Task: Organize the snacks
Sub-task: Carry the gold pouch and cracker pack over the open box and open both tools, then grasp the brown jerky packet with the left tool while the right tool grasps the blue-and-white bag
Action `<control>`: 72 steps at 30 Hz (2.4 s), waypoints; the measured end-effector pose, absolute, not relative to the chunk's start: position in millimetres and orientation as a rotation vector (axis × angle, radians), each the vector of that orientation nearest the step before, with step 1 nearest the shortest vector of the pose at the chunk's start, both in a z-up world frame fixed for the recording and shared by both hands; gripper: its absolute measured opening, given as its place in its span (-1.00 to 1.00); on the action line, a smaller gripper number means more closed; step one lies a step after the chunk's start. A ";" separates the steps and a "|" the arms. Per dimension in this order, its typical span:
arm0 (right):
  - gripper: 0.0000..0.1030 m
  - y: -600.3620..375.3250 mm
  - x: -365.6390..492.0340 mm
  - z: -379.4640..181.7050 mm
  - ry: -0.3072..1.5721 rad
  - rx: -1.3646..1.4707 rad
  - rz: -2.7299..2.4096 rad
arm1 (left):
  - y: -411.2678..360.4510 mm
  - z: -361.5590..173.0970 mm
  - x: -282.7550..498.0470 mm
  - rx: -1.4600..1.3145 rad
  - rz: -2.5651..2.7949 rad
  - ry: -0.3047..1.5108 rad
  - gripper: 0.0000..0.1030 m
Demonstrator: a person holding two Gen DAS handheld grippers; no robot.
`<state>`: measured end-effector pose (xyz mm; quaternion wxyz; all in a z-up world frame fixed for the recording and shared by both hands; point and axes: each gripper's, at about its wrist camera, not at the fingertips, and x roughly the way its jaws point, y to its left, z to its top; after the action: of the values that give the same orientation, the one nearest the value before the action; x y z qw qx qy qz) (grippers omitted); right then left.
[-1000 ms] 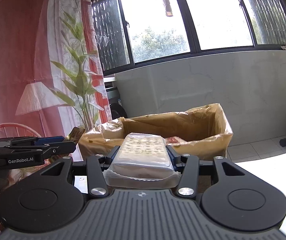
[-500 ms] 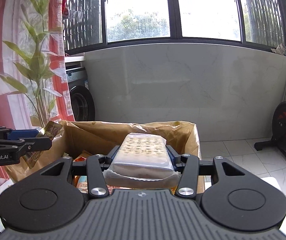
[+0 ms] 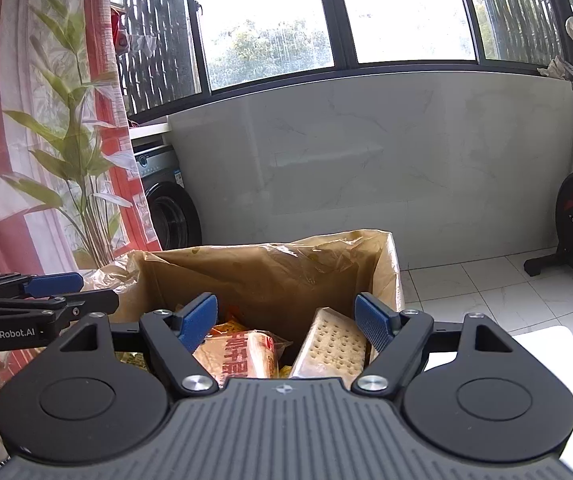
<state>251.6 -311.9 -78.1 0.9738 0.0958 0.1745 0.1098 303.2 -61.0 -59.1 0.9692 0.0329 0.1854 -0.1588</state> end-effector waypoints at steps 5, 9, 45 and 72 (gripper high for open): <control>0.53 -312.4 212.2 -74.8 0.281 0.200 0.256 | -36.0 -53.9 274.8 0.049 -0.301 0.349 0.38; 0.53 -306.1 169.3 -83.1 0.207 0.159 0.271 | -13.5 -58.0 245.9 0.016 -0.280 0.330 0.38; -0.07 -261.2 105.5 -251.5 0.627 0.149 0.247 | 49.6 -168.5 185.1 -0.063 -0.091 0.559 0.38; -0.07 -239.0 101.6 -257.7 0.545 0.044 0.295 | 38.1 -232.9 248.9 -0.099 0.021 0.736 0.36</control>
<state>101.6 -239.0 -257.7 0.9521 0.0217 0.2680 0.1453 248.9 38.1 -232.9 0.9318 -0.0483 0.3597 0.0101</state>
